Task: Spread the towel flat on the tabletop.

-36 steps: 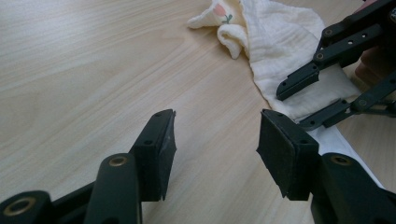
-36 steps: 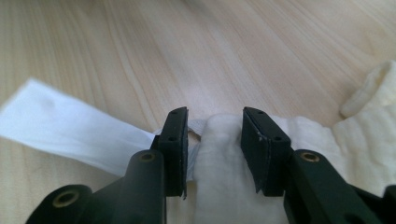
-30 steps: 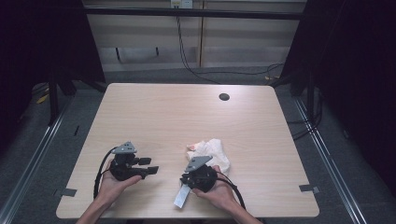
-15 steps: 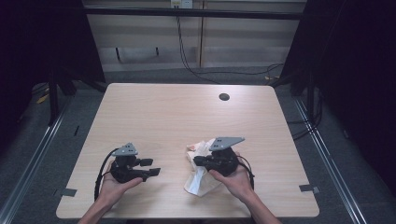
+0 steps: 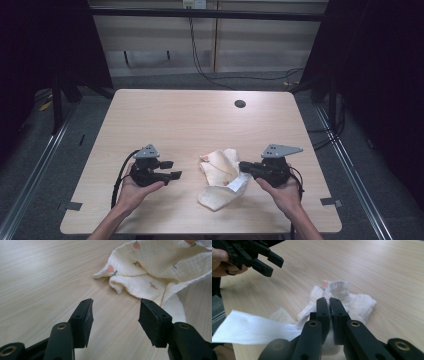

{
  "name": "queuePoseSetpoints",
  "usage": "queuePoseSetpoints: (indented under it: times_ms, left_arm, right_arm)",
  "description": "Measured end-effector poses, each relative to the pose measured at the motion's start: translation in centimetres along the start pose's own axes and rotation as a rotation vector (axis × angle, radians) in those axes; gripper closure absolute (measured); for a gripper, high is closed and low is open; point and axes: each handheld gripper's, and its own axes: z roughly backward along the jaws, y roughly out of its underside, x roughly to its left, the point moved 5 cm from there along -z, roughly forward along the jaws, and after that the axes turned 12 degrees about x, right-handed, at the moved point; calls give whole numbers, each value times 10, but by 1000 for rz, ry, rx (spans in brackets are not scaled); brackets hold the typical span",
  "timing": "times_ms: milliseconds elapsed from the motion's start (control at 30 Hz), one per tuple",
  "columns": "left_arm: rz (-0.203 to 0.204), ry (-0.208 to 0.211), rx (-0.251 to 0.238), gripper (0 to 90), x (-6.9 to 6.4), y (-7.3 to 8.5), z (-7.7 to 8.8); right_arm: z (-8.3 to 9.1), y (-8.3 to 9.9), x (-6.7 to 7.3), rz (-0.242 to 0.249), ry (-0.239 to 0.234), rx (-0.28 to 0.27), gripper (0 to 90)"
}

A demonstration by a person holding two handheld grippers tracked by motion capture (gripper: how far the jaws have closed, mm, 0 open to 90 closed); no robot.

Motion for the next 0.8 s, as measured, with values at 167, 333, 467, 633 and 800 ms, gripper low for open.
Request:
queuePoseSetpoints:
  times_ms: [167,333,467,633,800]
  left_arm:
    - [-15,25,18,447,-8,-3,-6]
    - [-63,66,17,479,-24,-3,-6]
    - [-68,70,31,495,-26,-3,-12]
    - [-78,90,40,505,-32,-4,-15]
    - [-104,103,42,514,-43,-12,-23]
  right_arm:
    - [7,15,-6,-9,40,11,870]
    - [10,22,-17,-31,50,-13,870]
    - [8,29,-25,-26,96,17,870]
    - [12,39,-35,-51,121,24,868]
    - [13,43,-38,-47,135,41,866]
